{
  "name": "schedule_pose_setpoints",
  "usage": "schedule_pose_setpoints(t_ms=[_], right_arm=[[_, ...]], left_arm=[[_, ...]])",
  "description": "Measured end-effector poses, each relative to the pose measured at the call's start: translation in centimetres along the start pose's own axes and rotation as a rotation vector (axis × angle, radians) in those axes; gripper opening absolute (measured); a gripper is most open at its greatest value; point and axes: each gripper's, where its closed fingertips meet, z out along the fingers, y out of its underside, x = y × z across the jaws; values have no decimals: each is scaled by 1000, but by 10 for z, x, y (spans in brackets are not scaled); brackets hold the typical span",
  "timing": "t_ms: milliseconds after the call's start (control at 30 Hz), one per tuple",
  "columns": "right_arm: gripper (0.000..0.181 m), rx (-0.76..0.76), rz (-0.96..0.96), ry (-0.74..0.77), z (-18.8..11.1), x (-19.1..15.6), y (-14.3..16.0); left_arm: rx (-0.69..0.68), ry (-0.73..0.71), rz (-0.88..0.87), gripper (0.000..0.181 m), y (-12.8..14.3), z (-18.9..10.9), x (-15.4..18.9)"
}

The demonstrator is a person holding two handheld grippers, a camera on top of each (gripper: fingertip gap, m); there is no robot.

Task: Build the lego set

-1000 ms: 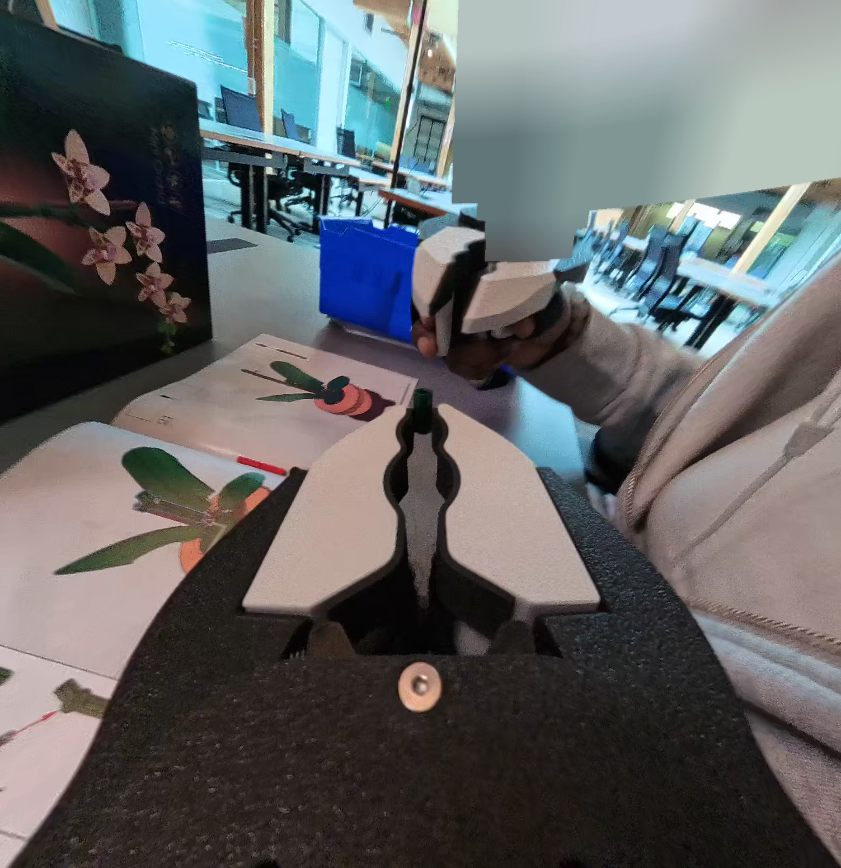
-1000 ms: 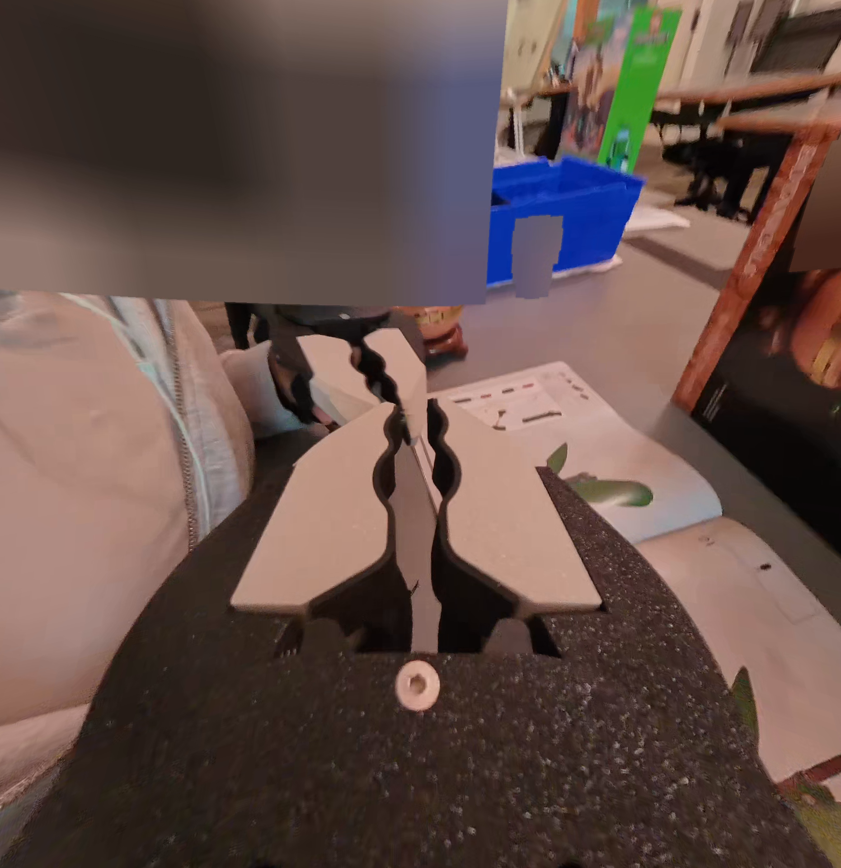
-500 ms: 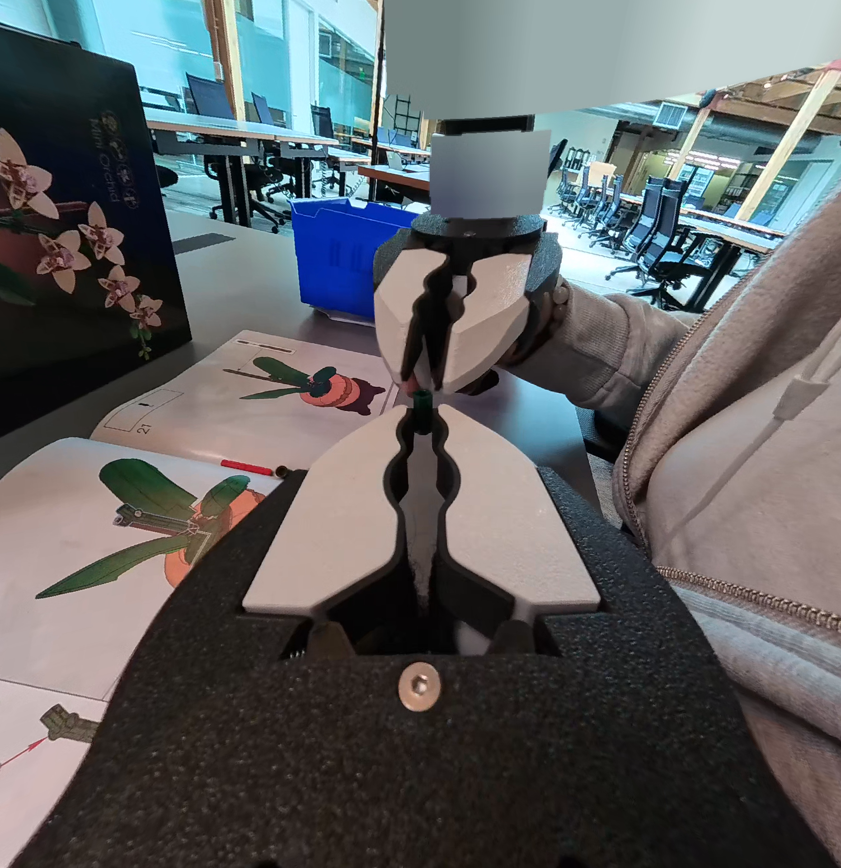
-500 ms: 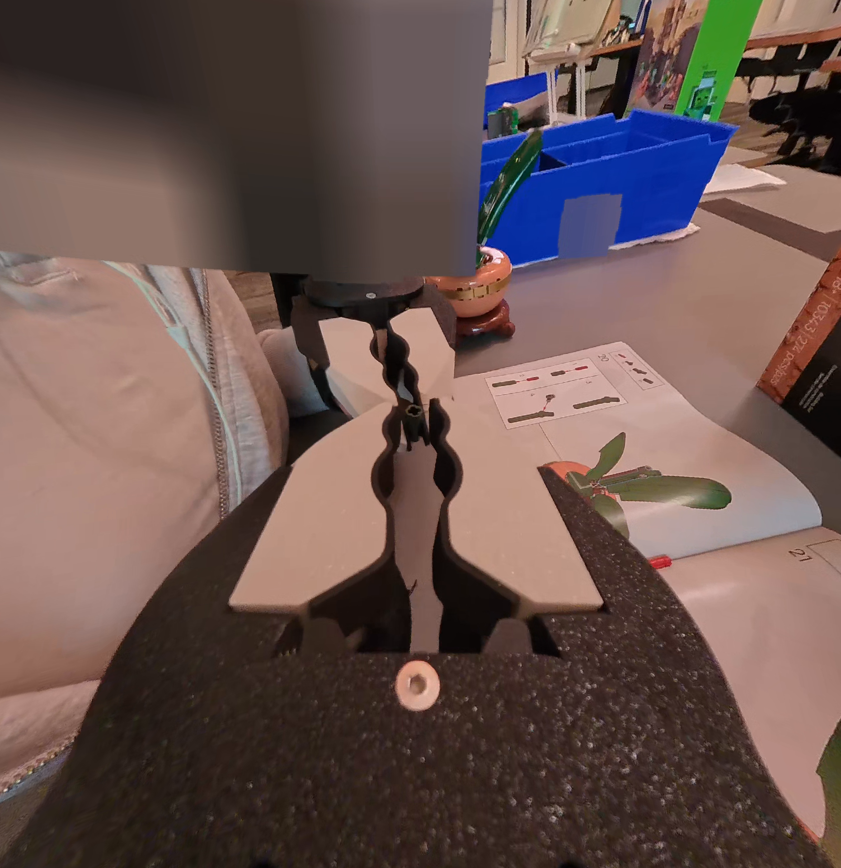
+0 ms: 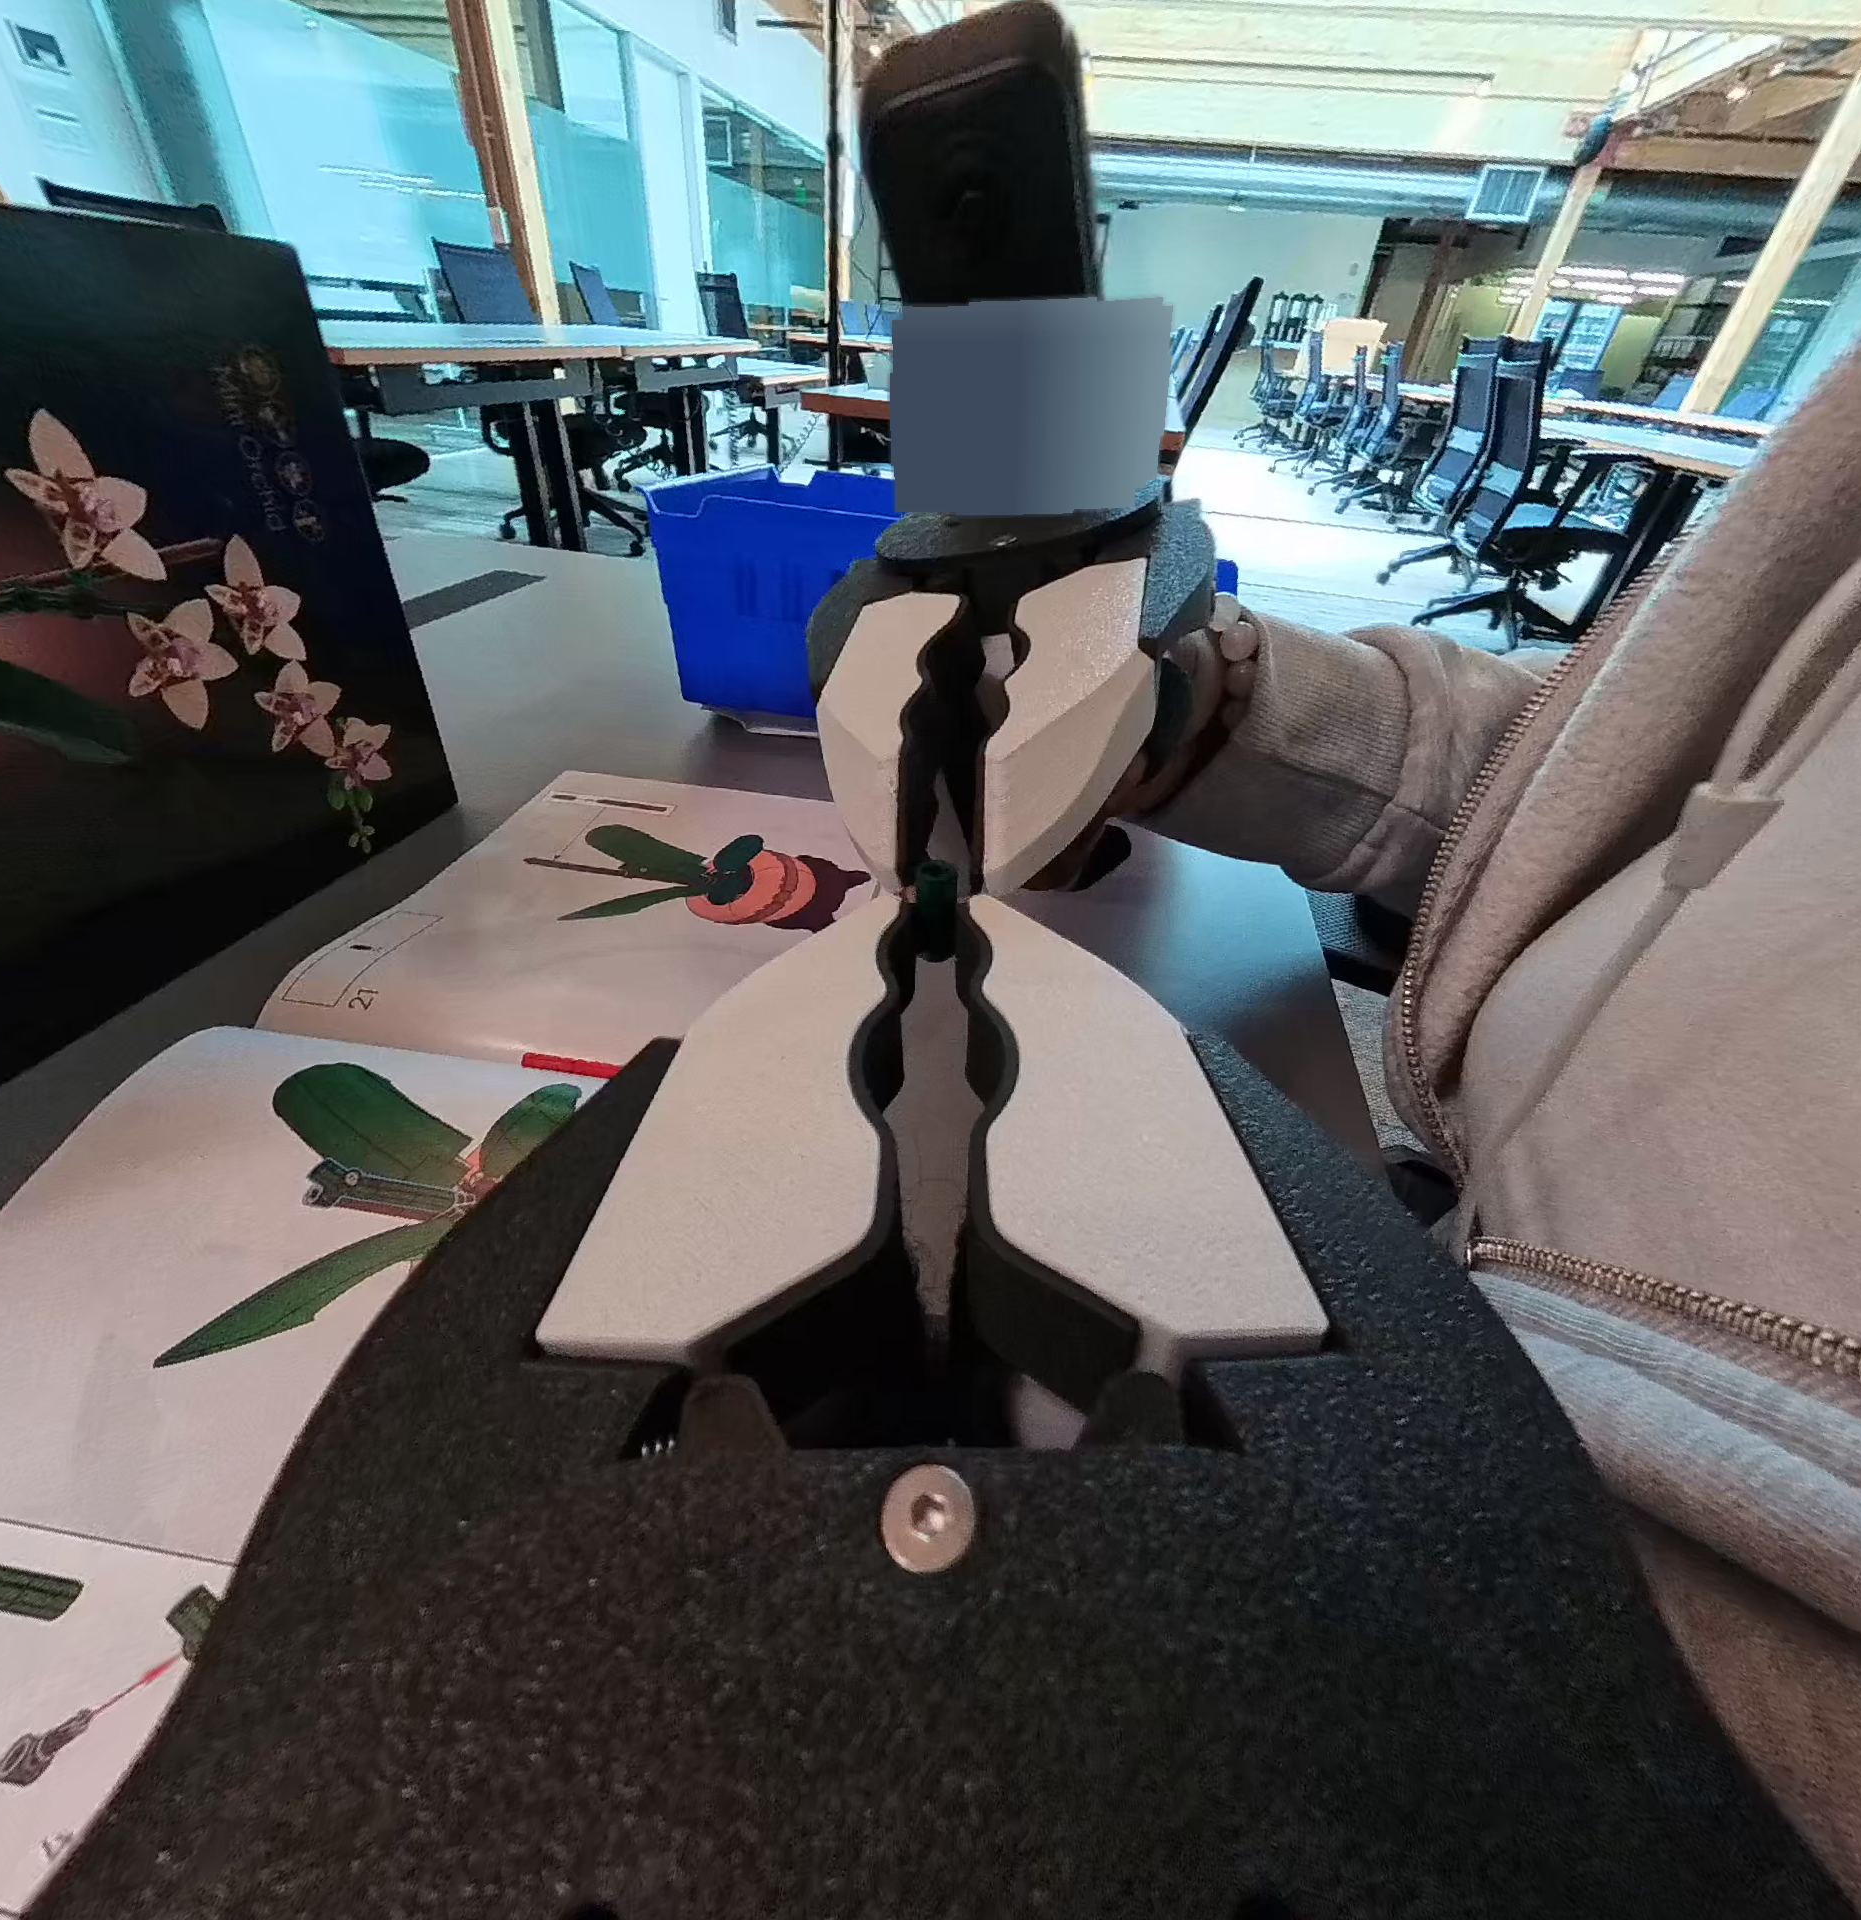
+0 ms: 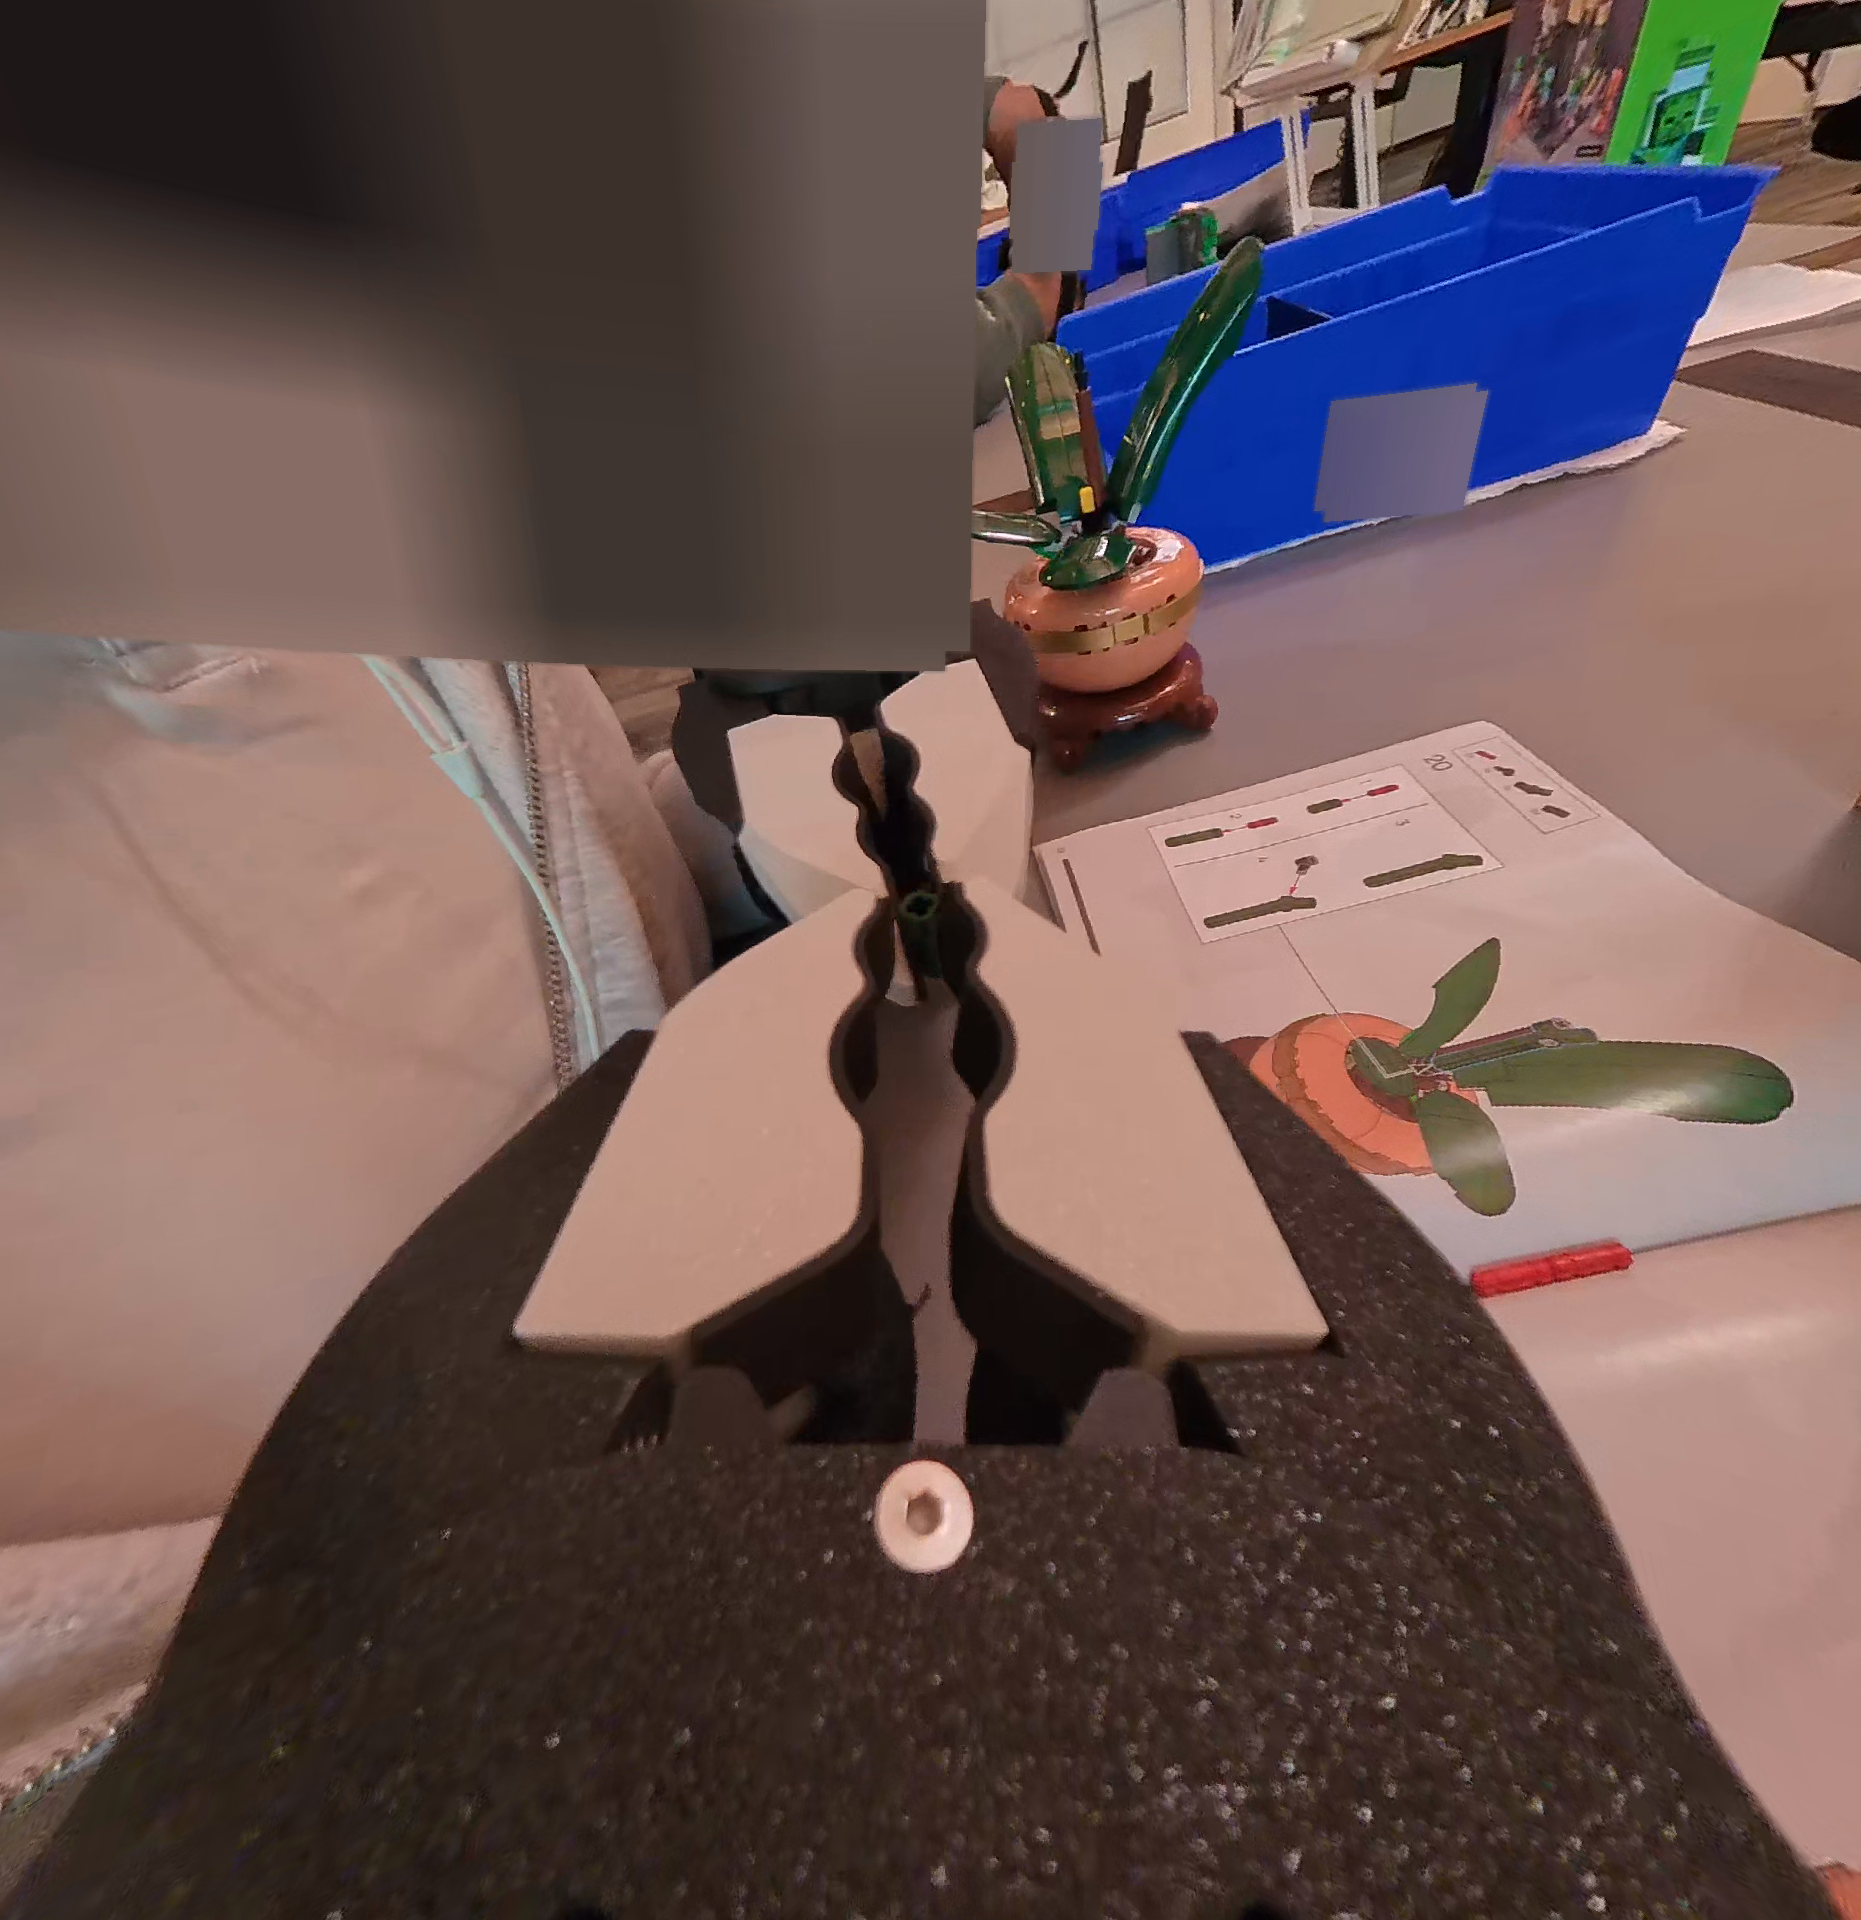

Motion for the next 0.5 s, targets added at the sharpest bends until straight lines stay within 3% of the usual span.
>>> schedule_pose_setpoints(t_ms=[233, 367, 500], right_arm=[[5, 59, -6, -52, -2, -8, -5], [5, 121, 14, -59, 1, -7, -12], [5, 122, 31, -69, 5, -6, -8]], left_arm=[[25, 44, 9, 6, -4, 1, 8], [-22, 37, 8, 23, 3, 5, 8], [3, 37, -3, 13, 0, 5, 8]])
